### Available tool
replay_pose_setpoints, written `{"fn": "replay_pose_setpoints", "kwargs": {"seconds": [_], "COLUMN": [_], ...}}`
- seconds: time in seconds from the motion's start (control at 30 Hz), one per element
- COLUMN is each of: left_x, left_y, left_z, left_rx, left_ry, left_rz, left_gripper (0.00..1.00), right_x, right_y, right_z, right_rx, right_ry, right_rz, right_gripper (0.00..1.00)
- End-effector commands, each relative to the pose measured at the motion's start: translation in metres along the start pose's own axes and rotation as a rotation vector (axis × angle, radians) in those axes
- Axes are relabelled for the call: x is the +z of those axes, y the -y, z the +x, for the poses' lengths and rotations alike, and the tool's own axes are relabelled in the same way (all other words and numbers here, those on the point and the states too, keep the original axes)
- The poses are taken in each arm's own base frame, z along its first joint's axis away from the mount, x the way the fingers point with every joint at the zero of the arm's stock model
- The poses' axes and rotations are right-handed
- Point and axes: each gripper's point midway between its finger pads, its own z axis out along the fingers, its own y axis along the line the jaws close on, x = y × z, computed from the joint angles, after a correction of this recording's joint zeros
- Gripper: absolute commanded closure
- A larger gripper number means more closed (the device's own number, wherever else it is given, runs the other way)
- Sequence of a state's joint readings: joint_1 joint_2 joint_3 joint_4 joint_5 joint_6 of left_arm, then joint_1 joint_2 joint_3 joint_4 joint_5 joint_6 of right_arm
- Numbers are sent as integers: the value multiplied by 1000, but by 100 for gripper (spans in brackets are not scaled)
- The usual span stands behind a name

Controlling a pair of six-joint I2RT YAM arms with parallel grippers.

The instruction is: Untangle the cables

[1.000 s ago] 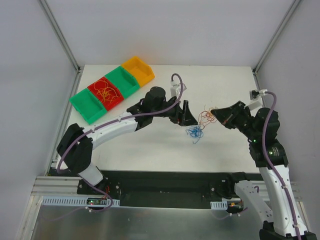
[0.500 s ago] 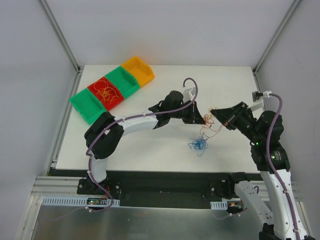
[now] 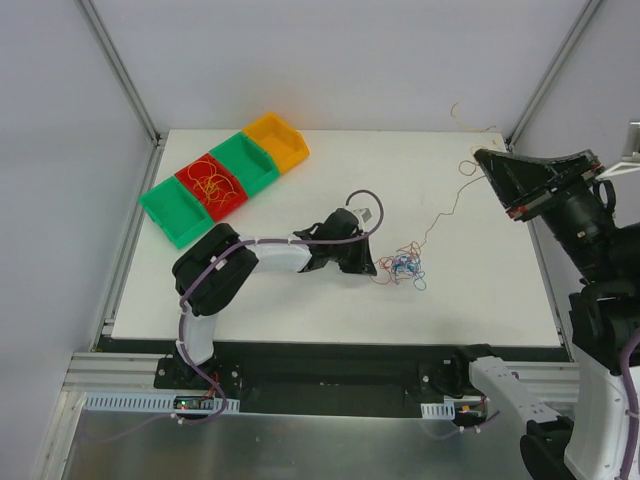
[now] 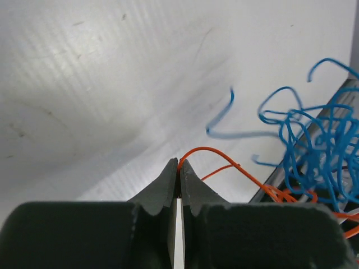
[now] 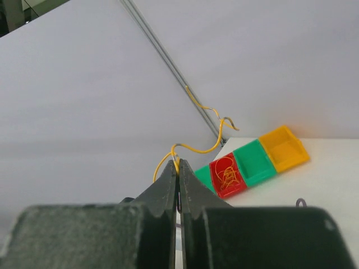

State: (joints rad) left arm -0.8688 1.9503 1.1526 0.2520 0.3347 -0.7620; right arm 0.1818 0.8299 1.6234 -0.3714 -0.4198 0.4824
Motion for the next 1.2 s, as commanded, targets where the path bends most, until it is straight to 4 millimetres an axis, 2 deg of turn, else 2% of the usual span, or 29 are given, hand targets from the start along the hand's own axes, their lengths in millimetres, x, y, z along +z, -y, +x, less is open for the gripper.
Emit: {"fn": "replay_pose_setpoints", "kwargs": {"seconds": [0.0, 0.17, 0.27, 0.33, 0.4, 0.43, 0.47, 0.53, 0.57, 0.63, 0.73, 0.8, 0.87, 0.93, 0.97, 1.03, 1.13, 1.17], "left_x": [-20, -16, -10, -13, -21, -27, -36, -57, -70, -95, -135, -159, -183, -213, -236, -268, -312, -323], "left_y": [-4, -17, -34, -33, -21, -12, -2, 20, 31, 54, 68, 60, 35, 10, 7, -15, -46, -51], "left_z": [-16, -11, -2, -3, -7, -11, -16, -27, -32, -39, -43, -40, -32, -24, -21, -13, 5, 9], "left_rx": [78, 87, 67, 60, 77, 89, 106, 136, 151, 181, 222, 220, 183, 160, 163, 157, 118, 100], "left_ry": [84, 72, 45, 42, 46, 53, 67, 111, 131, 157, 196, 225, 251, 306, 355, 413, 449, 460], "left_rz": [-57, -92, -130, -114, -81, -59, -40, 8, 33, 87, 118, 84, 8, -82, -103, -206, -374, -410], "left_gripper": [100, 100, 100, 100, 100, 100, 95, 72, 58, 41, 31, 30, 30, 31, 32, 31, 22, 19], "right_x": [8, 10, 13, 18, 20, 23, 23, 31, 38, 50, 69, 78, 88, 99, 103, 113, 120, 120], "right_y": [-3, -36, -57, -64, -59, -50, -45, -30, -17, -10, -11, -12, -12, -12, -12, -5, 4, 6], "right_z": [-25, -72, -97, -102, -92, -84, -75, -54, -37, -14, 23, 51, 76, 102, 116, 147, 194, 216], "right_rx": [-76, -157, -189, -189, -172, -166, -160, -154, -125, -65, -22, -39, -46, -39, -26, 2, 27, 35], "right_ry": [60, 153, 189, 190, 162, 142, 131, 92, 43, -36, -167, -240, -289, -334, -360, -406, -463, -499], "right_rz": [22, -14, -39, -66, -68, -62, -63, -87, -92, -148, -266, -289, -298, -316, -330, -341, -374, -387], "right_gripper": [100, 100, 100, 100, 100, 100, 100, 100, 100, 100, 100, 100, 100, 100, 100, 100, 100, 100]}}
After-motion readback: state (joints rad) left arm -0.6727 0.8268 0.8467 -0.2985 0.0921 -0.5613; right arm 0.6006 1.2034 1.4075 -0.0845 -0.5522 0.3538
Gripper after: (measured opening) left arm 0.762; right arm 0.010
